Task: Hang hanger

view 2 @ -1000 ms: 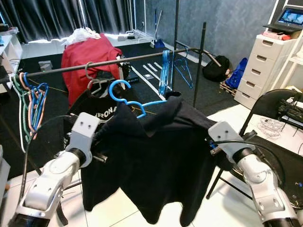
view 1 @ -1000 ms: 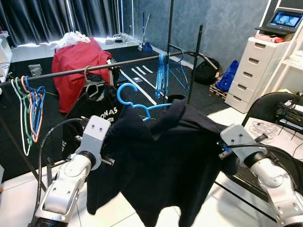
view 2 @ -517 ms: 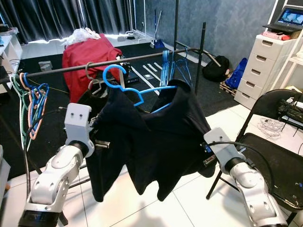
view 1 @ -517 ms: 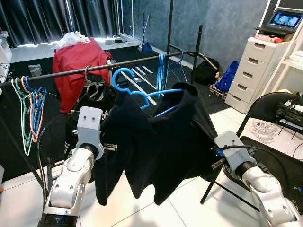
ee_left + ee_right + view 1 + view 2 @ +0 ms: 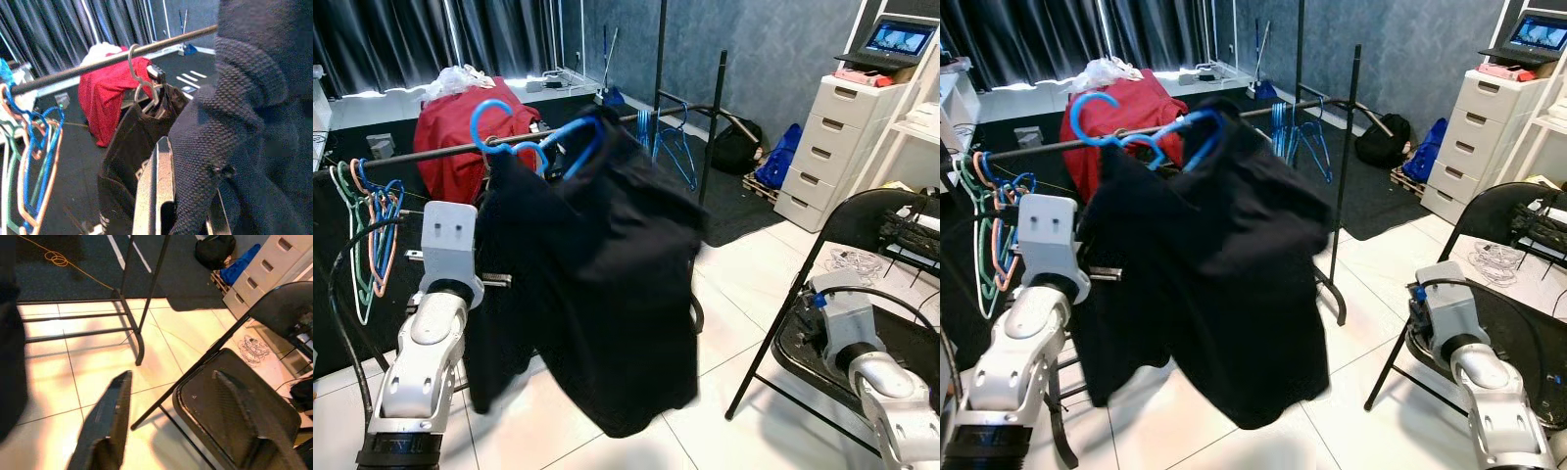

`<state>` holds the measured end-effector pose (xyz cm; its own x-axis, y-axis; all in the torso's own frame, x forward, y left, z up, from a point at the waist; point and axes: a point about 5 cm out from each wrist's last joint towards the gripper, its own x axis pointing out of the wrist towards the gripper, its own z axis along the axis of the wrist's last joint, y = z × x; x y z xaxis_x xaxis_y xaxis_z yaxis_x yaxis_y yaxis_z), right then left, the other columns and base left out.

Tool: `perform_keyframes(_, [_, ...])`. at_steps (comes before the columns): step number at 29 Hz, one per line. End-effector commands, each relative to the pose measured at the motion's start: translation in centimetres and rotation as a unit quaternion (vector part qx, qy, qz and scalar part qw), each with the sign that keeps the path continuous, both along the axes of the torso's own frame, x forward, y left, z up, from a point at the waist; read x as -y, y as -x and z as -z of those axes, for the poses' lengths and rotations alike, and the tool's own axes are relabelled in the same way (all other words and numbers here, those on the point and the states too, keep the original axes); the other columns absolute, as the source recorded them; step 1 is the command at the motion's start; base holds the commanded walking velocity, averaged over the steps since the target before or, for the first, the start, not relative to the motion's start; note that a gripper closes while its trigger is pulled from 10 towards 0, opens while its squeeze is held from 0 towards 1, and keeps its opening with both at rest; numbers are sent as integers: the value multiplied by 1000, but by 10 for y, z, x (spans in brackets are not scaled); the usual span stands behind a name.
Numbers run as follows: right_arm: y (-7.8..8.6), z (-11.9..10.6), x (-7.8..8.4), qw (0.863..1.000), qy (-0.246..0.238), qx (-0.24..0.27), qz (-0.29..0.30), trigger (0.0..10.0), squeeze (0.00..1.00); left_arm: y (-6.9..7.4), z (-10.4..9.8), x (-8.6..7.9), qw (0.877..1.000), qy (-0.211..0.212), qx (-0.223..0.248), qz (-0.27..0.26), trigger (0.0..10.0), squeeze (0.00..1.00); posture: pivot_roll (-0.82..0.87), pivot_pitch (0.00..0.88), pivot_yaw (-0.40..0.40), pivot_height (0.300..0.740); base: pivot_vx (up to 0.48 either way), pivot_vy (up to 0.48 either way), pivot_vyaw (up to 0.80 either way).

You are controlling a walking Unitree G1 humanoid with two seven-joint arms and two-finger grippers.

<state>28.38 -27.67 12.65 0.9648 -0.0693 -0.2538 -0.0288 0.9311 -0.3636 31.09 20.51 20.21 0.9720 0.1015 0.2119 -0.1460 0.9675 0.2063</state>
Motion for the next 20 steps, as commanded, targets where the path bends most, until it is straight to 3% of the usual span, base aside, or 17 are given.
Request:
perform_keyframes(1, [0,0,-2,1000,-4,-1,0,10000,1000,-1,-11,-1,999,-15,28,2,10000,0,-63,0,-18,740,0,0,0])
perform_keyframes(2, [0,0,-2,1000,-4,-1,0,10000,1000,-1,-11,-1,999,-15,28,2,10000,0,-63,0,-18,740,0,0,0])
perform_keyframes(3, [-2,-7,-2,1000,-15,24,3,10000,408,0,-14,-2,999,-39,34,6,10000,0,-63,0,-18,740,0,0,0])
perform_keyframes(4, [-8,-28,-2,994,-66,92,6,10000,0,2,-16,-2,995,-85,43,26,10000,0,-67,0,-13,740,0,0,0])
perform_keyframes(5, [-8,-28,-2,994,-66,92,6,10000,0,2,-16,-2,995,-85,43,26,10000,0,-67,0,-13,740,0,0,0])
perform_keyframes(7, [-14,-73,-1,955,-202,218,12,10000,0,9,-17,9,982,-149,61,94,10000,0,-65,0,-11,740,0,0,0])
perform_keyframes(8, [-16,-86,-1,933,-258,251,12,10000,0,12,-17,14,977,-167,67,116,10000,0,-65,0,-11,740,0,0,0])
perform_keyframes(9, [-16,-86,-1,933,-258,251,12,10000,0,12,-17,14,977,-167,67,116,10000,0,-65,0,-11,740,0,0,0])
perform_keyframes(11, [-19,-101,-7,890,-356,283,-6,10000,0,18,-14,29,972,-167,77,148,10000,0,-61,0,-10,740,0,0,0])
perform_keyframes(13, [-19,-101,-7,890,-356,283,-6,10000,0,18,-14,29,972,-167,77,148,10000,0,-61,0,-10,740,0,0,0])
perform_keyframes(14, [-22,-106,-14,875,-387,290,-21,10000,0,20,-13,36,971,-162,80,158,10000,0,-61,0,-10,740,0,0,0])
perform_keyframes(17, [-22,-106,-14,875,-387,290,-21,10000,0,20,-13,36,971,-162,80,158,10000,0,-61,0,-10,740,0,0,0])
perform_keyframes(18, [-25,-108,-23,869,-403,285,-37,10000,0,22,-13,46,970,-153,84,169,10000,0,-61,0,-10,740,0,0,0])
perform_keyframes(20, [-32,-98,-44,885,-394,242,-57,10000,0,26,-11,64,968,-138,90,187,10000,0,-54,0,-18,740,0,0,0])
